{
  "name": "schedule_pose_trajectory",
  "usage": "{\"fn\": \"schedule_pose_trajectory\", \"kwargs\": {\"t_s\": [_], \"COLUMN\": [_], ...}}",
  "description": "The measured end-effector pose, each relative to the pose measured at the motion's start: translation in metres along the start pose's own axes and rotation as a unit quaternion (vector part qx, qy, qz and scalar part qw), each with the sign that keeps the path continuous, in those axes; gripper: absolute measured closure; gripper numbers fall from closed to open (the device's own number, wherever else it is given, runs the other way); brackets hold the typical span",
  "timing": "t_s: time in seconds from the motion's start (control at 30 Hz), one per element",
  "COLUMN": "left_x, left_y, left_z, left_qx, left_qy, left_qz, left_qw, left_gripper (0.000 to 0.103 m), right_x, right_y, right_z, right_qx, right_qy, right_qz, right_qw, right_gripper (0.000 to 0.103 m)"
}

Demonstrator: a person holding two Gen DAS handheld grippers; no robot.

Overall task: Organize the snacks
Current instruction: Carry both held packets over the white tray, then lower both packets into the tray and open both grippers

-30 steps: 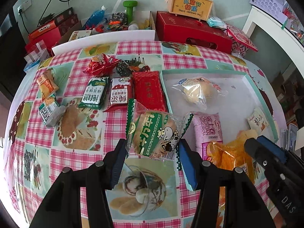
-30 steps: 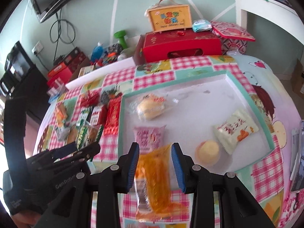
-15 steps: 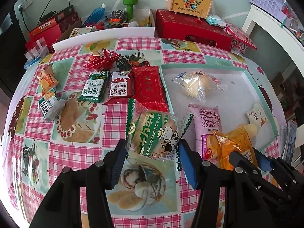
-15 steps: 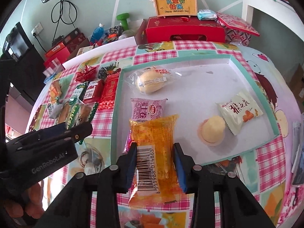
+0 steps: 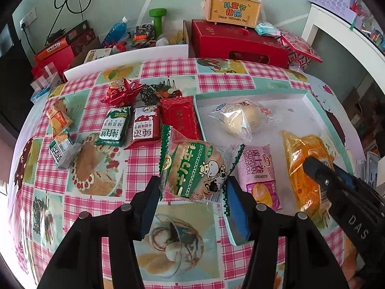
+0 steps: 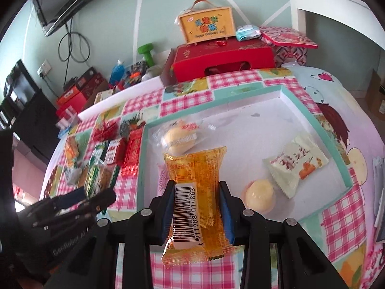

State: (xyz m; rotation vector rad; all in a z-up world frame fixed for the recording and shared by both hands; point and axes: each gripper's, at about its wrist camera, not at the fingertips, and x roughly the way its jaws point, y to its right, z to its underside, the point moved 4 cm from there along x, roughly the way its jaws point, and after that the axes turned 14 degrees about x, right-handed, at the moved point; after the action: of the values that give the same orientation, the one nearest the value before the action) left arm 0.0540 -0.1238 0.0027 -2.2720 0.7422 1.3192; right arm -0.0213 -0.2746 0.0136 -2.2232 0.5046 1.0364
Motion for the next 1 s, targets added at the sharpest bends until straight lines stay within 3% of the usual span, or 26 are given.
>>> {"fn": "schedule_pose_trajectory", "kwargs": {"t_s": [0.23,0.5,0.6,0.67,0.87,0.97,1.0], "left_x": [0.002,0.028,0.031,0.03,0.028,0.02,0.019], "left_y": [0.029,0.074,0.085,0.089,0.079,0.068,0.063], "left_z": [-0.032,-0.052,-0.059,-0.059,-0.055,-0.052,-0.05], "left_qx": [0.046,0.095,0.101,0.103,0.089,0.072,0.064], "left_qy": [0.033,0.022,0.029,0.031,0.016,0.019,0.017], "left_qz": [-0.018,0.001,0.011,0.011,0.005,0.006,0.005], "left_qw": [0.9982,0.9953,0.9944,0.9941,0.9959,0.9972,0.9978], "left_gripper": [0.046,0.046,0.043,0.035,0.034,0.031,0.021], "right_x": [0.01,0.009,0.01,0.01,0.009,0.011,0.011], "right_y": [0.035,0.063,0.069,0.073,0.077,0.075,0.074], "right_z": [-0.034,-0.053,-0.054,-0.055,-0.054,-0.053,-0.052], "right_qx": [0.056,0.088,0.092,0.093,0.098,0.086,0.085], "right_qy": [0.045,0.07,0.068,0.069,0.059,0.053,0.05], "right_qz": [0.01,0.014,0.014,0.024,0.03,0.044,0.046], "right_qw": [0.997,0.994,0.993,0.993,0.993,0.994,0.994], "right_gripper": [0.066,0.066,0.065,0.065,0.065,0.051,0.035]}}
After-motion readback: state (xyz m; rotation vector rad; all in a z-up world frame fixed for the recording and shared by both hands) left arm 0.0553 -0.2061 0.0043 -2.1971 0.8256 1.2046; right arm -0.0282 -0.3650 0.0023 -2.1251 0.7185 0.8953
